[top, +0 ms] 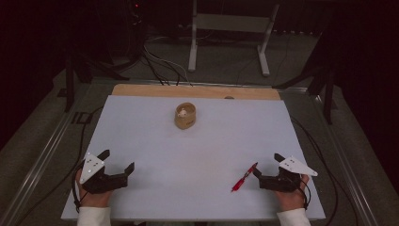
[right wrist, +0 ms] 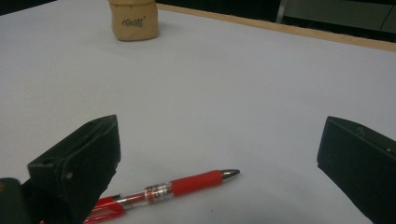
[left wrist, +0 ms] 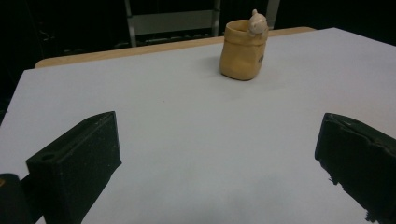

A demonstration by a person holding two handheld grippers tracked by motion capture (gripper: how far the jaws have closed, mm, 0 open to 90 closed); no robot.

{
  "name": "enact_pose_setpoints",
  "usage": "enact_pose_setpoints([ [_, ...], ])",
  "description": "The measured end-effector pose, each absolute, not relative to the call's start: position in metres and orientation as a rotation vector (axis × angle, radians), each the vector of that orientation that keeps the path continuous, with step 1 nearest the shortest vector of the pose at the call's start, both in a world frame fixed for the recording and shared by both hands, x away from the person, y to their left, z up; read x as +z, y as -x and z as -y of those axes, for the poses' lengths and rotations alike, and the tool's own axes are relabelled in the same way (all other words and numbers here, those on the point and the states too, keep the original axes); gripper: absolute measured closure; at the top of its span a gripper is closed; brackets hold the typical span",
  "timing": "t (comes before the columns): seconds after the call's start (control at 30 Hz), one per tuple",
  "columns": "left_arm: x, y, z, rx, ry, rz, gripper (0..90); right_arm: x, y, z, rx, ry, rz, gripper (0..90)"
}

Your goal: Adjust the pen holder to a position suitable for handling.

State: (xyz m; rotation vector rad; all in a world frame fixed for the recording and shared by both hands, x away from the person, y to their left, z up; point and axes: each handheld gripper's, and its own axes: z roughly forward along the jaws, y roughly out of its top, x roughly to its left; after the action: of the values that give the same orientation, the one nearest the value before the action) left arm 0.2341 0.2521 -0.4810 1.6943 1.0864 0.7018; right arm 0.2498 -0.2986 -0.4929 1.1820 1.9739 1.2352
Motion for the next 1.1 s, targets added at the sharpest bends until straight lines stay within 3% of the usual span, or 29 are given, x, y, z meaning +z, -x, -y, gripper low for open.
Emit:
enact_pose_setpoints([
  [0.63, -0.486, -0.235, -0.249, 0.692, -1.719, -1.092, 0.7, -0.483, -0.259, 0.290, 1.270, -1.218, -1.957, 0.2],
  [1.1, -0.490, -0.236, -0.249, 0.688, -1.717, -1.097, 0.7, -0.458, -0.287, 0.266, 1.268, -1.175, -2.030, 0.2],
])
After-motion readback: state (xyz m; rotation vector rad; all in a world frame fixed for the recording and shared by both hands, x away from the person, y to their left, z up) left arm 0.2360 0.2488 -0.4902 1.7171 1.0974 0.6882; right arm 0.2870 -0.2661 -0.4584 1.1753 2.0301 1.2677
